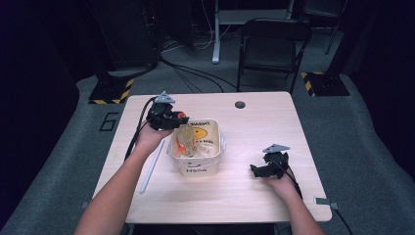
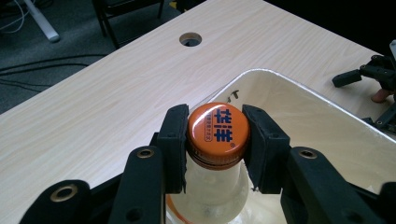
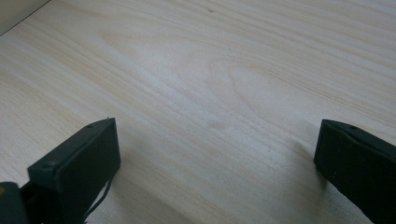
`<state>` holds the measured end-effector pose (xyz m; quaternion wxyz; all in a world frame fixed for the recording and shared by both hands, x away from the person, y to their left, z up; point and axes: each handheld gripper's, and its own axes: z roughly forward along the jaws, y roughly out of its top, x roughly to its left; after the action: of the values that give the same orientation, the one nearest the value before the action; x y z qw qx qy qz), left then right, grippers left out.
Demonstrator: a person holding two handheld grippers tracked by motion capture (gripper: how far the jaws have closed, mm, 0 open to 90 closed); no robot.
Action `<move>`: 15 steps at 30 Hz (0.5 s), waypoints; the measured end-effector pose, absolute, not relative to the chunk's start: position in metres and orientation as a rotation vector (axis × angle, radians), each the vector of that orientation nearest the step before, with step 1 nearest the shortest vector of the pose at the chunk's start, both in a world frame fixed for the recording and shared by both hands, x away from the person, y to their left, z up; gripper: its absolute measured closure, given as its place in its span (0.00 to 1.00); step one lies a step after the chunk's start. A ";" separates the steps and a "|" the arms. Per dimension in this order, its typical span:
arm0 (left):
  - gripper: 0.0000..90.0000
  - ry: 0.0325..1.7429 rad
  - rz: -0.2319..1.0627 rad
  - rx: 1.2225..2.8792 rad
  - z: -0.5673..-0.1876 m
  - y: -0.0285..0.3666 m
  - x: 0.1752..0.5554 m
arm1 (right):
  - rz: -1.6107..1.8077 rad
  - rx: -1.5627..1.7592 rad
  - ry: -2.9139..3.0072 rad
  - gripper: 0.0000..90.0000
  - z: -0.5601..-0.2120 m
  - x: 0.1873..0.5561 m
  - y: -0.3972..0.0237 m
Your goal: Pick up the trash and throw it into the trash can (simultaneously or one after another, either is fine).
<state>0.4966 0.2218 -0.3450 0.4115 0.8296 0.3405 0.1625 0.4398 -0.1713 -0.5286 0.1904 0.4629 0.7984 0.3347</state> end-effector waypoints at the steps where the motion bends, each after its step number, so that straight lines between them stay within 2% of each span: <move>1: 0.69 0.857 0.408 2.084 -0.345 0.222 0.496 | 0.940 1.301 2.243 0.00 -0.529 0.440 -0.171; 8: 0.69 0.849 0.417 2.078 -0.346 0.223 0.495 | 0.940 1.301 2.244 0.00 -0.529 0.440 -0.171; 15: 0.57 0.844 0.426 2.026 -0.339 0.227 0.490 | 0.941 1.300 2.244 0.00 -0.529 0.440 -0.171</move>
<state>0.4898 0.2270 -0.3394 0.4374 0.8148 0.3396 0.1714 0.4398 -0.1714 -0.5286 0.1903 0.4627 0.7985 0.3347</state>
